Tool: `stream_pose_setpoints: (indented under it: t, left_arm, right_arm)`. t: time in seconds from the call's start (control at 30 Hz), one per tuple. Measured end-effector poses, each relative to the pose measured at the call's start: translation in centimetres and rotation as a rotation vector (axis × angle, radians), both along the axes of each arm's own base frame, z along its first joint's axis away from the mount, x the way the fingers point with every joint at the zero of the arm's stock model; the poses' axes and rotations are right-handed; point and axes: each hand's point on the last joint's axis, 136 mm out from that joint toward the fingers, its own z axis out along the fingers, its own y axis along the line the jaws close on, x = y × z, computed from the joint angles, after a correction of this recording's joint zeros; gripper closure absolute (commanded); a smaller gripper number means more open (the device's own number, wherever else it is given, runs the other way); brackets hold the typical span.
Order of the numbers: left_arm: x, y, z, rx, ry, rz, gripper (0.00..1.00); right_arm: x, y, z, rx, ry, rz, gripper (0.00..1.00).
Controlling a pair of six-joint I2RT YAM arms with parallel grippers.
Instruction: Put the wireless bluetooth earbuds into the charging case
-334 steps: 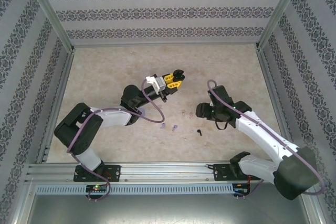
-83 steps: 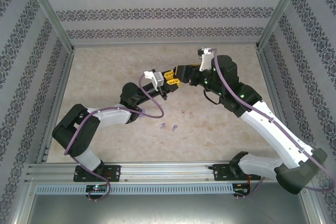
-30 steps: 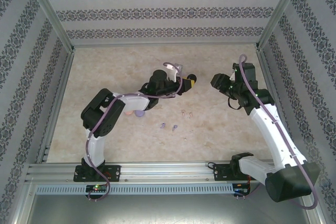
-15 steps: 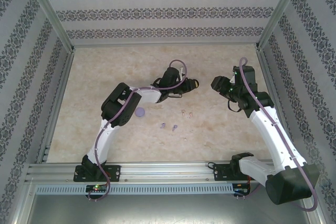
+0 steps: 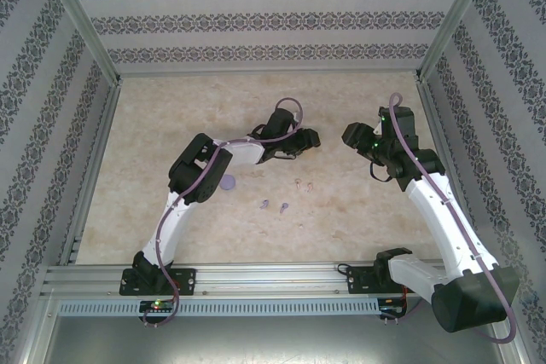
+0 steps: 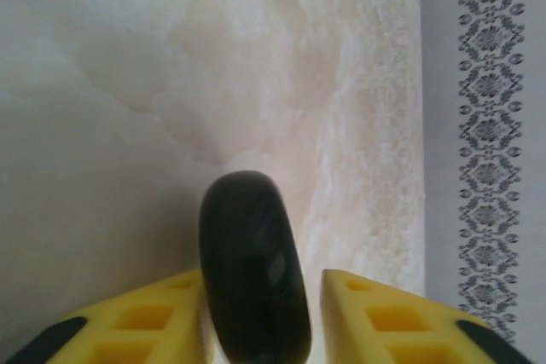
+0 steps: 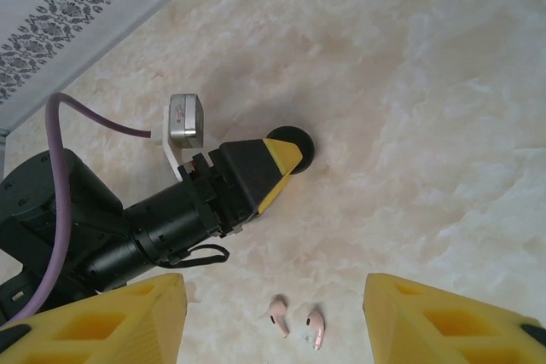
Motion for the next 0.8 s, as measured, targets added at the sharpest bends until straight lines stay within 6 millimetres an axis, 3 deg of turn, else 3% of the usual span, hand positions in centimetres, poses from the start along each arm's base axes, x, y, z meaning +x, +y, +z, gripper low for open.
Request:
stream_pose_setpoints:
  t: [0.1, 0.23, 0.4, 0.57, 0.67, 0.8]
  left_arm:
    - [0.0, 0.1, 0.4, 0.006, 0.004, 0.002, 0.45]
    - [-0.2, 0.7, 0.7, 0.046, 0.017, 0.014, 0.38]
    - [-0.5, 2.0, 0.7, 0.12, 0.039, 0.04, 0.33]
    - [-0.5, 4.6, 1.4, 0.214, 0.035, 0.076, 0.3]
    - [-0.7, 6.3, 3.1, 0.263, -0.006, 0.091, 0.3]
    - [-1.1, 8.2, 7.9, 0.306, -0.118, 0.108, 0.29]
  right_arm:
    - [0.0, 0.0, 0.0, 0.001, 0.0, 0.0, 0.4]
    - [0.0, 0.0, 0.0, 0.002, 0.001, -0.001, 0.4]
    - [-0.1, 0.0, 0.1, 0.003, -0.003, -0.002, 0.38]
    - [-0.5, 0.0, 0.8, 0.009, -0.021, -0.004, 0.38]
    - [-0.8, 0.0, 1.2, 0.014, -0.029, -0.003, 0.38]
    - [-1.3, 0.8, 1.5, 0.022, -0.037, 0.02, 0.37]
